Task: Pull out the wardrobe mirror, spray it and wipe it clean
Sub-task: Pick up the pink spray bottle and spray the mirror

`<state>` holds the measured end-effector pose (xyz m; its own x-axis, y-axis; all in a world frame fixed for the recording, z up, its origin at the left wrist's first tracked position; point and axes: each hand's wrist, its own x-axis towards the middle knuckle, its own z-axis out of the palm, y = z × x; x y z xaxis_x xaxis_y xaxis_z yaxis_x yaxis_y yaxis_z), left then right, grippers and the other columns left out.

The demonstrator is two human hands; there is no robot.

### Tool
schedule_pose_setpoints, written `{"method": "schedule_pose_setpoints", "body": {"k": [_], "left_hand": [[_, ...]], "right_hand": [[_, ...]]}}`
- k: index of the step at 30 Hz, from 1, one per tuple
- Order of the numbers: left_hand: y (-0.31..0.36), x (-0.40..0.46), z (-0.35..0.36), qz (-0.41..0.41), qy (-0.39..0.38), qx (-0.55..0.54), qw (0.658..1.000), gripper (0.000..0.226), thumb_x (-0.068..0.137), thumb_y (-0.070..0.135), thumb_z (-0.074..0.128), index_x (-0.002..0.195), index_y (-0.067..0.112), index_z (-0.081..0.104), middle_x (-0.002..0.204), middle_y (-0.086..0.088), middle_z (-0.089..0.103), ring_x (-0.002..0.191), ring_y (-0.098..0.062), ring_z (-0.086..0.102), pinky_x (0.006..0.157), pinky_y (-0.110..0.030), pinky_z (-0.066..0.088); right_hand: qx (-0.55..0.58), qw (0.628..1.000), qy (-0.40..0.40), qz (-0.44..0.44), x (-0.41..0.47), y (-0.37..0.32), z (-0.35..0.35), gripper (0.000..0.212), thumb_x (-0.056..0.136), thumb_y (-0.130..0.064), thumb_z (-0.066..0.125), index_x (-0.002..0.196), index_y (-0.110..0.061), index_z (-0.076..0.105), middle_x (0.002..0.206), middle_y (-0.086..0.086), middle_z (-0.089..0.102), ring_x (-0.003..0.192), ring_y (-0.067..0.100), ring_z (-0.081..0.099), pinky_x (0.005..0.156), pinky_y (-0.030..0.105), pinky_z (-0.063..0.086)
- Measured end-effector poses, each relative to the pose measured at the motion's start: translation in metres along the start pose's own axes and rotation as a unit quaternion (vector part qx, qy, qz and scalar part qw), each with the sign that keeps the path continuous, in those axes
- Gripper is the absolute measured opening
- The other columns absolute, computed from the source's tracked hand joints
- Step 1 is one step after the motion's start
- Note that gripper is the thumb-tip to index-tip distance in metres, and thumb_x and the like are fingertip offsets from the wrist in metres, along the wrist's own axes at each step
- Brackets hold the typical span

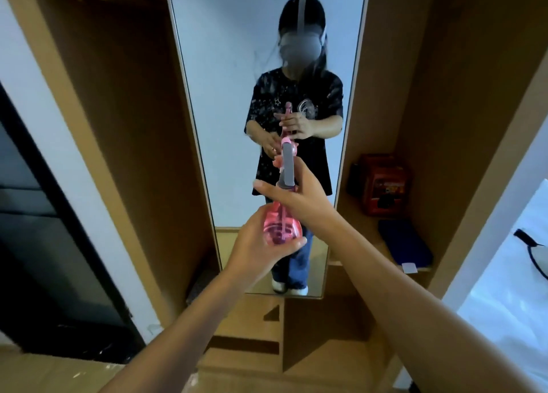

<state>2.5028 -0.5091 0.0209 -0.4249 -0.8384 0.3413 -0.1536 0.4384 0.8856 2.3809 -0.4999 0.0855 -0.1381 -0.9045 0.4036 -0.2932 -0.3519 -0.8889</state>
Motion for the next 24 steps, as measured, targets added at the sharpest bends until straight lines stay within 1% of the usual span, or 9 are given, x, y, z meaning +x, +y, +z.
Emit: {"method": "schedule_pose_setpoints", "body": {"k": [2, 4, 7, 10, 14, 16, 19, 22, 24], "left_hand": [[0.008, 0.006, -0.008, 0.004, 0.015, 0.004, 1.000, 0.068, 0.067, 0.031, 0.086, 0.125, 0.024, 0.051, 0.109, 0.011, 0.068, 0.100, -0.001, 0.065, 0.091, -0.029, 0.054], [0.015, 0.011, -0.016, 0.003, 0.033, -0.002, 0.999, 0.075, 0.061, 0.037, 0.089, 0.124, 0.024, 0.050, 0.106, 0.011, 0.068, 0.098, -0.003, 0.066, 0.090, -0.037, 0.056], [0.025, 0.019, -0.027, 0.003, 0.051, -0.034, 0.998, 0.075, 0.056, 0.037, 0.090, 0.118, 0.023, 0.051, 0.103, 0.007, 0.070, 0.094, -0.013, 0.070, 0.085, -0.046, 0.057], [0.041, 0.027, -0.040, 0.021, 0.059, -0.024, 0.998, 0.063, 0.066, 0.024, 0.089, 0.116, 0.021, 0.051, 0.101, 0.011, 0.070, 0.091, -0.005, 0.069, 0.087, -0.035, 0.056], [0.060, 0.044, -0.063, 0.052, 0.102, -0.020, 0.993, 0.063, 0.061, 0.033, 0.089, 0.113, 0.025, 0.054, 0.108, 0.005, 0.065, 0.092, -0.008, 0.069, 0.085, -0.035, 0.057], [0.070, 0.054, -0.078, 0.075, 0.105, -0.017, 0.991, 0.052, 0.066, 0.022, 0.088, 0.105, 0.027, 0.055, 0.098, 0.012, 0.067, 0.086, -0.001, 0.068, 0.077, -0.021, 0.055], [0.086, 0.070, -0.103, 0.104, 0.105, 0.004, 0.989, 0.047, 0.071, 0.020, 0.085, 0.104, 0.031, 0.054, 0.094, 0.017, 0.065, 0.086, 0.006, 0.064, 0.075, -0.015, 0.052], [0.101, 0.087, -0.126, 0.128, 0.099, 0.012, 0.987, 0.044, 0.072, 0.022, 0.084, 0.099, 0.037, 0.052, 0.097, 0.019, 0.062, 0.086, 0.013, 0.061, 0.073, -0.010, 0.050], [0.110, 0.097, -0.139, 0.138, 0.094, 0.014, 0.986, 0.043, 0.072, 0.023, 0.084, 0.097, 0.039, 0.052, 0.095, 0.021, 0.061, 0.084, 0.016, 0.060, 0.074, -0.012, 0.050]], "right_hand": [[-0.012, 1.000, -0.009, -0.019, 0.010, -0.008, 0.002, 0.062, 0.080, -0.029, 0.079, 0.132, -0.018, 0.046, 0.105, -0.013, 0.055, 0.087, 0.000, 0.053, 0.076, 0.017, 0.049], [-0.025, 0.999, -0.007, -0.038, 0.019, -0.017, 0.005, 0.052, 0.082, -0.027, 0.077, 0.125, -0.015, 0.049, 0.096, -0.006, 0.055, 0.082, 0.005, 0.054, 0.076, 0.022, 0.050], [-0.035, 0.998, -0.008, -0.055, 0.036, -0.032, 0.008, 0.043, 0.084, -0.025, 0.074, 0.118, -0.011, 0.052, 0.091, -0.008, 0.054, 0.078, 0.004, 0.053, 0.070, 0.013, 0.046], [-0.051, 0.997, -0.011, -0.064, 0.058, -0.047, 0.014, 0.035, 0.083, -0.028, 0.073, 0.104, -0.007, 0.054, 0.082, 0.000, 0.053, 0.071, 0.013, 0.051, 0.069, 0.025, 0.044], [-0.068, 0.994, 0.000, -0.081, 0.088, -0.074, 0.026, 0.035, 0.071, -0.041, 0.070, 0.081, -0.014, 0.049, 0.071, -0.004, 0.049, 0.064, 0.013, 0.047, 0.066, 0.033, 0.043], [-0.077, 0.993, 0.008, -0.088, 0.103, -0.091, 0.033, 0.037, 0.064, -0.049, 0.067, 0.076, -0.021, 0.046, 0.068, -0.006, 0.048, 0.064, 0.018, 0.052, 0.069, 0.041, 0.049], [-0.072, 0.993, 0.025, -0.089, 0.124, -0.116, 0.042, 0.039, 0.064, -0.047, 0.069, 0.085, -0.020, 0.052, 0.077, 0.001, 0.056, 0.080, 0.032, 0.065, 0.082, 0.055, 0.053], [-0.069, 0.992, 0.045, -0.097, 0.145, -0.141, 0.050, 0.043, 0.065, -0.042, 0.071, 0.093, -0.013, 0.057, 0.081, 0.009, 0.060, 0.081, 0.030, 0.065, 0.084, 0.057, 0.052], [-0.072, 0.992, 0.051, -0.089, 0.156, -0.154, 0.054, 0.042, 0.072, -0.036, 0.071, 0.101, -0.009, 0.058, 0.087, 0.011, 0.062, 0.090, 0.031, 0.066, 0.088, 0.056, 0.051]]}}
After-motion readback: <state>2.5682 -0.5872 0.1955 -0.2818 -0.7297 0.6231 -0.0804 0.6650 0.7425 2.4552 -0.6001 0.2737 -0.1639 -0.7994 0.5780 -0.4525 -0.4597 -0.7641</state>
